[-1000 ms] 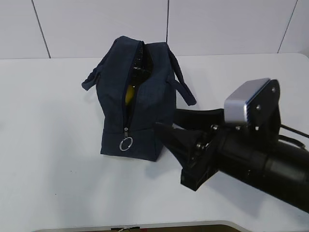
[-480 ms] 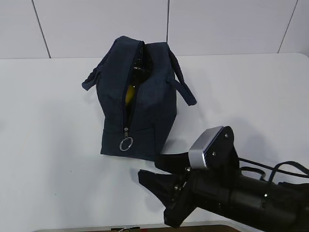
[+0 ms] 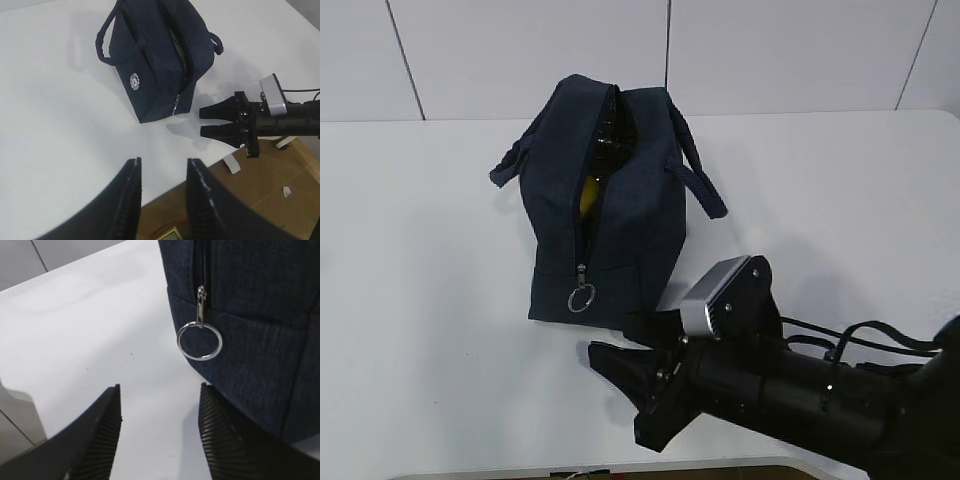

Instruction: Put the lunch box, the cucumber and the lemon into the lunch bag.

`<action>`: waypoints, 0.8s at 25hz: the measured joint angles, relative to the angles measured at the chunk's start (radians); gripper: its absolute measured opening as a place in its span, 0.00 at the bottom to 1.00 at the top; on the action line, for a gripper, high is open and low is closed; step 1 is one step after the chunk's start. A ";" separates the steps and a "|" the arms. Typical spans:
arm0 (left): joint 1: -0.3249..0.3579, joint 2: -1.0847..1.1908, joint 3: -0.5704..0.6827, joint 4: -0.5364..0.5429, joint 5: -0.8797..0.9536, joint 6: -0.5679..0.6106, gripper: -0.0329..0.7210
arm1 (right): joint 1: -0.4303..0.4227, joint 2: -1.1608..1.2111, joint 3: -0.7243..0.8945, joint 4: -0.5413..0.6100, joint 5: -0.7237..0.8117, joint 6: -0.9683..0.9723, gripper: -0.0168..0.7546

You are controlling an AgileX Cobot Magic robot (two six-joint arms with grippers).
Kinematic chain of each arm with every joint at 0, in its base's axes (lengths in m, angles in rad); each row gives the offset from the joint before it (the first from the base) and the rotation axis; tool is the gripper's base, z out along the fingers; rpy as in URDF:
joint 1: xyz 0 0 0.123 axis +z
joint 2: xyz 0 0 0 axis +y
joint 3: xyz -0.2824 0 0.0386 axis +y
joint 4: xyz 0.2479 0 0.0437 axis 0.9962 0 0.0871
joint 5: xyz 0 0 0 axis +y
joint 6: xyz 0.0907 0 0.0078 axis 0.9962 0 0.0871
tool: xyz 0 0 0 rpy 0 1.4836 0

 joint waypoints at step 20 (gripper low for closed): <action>0.000 0.000 0.000 0.000 0.000 0.000 0.33 | 0.000 0.031 -0.130 0.026 0.097 0.000 0.55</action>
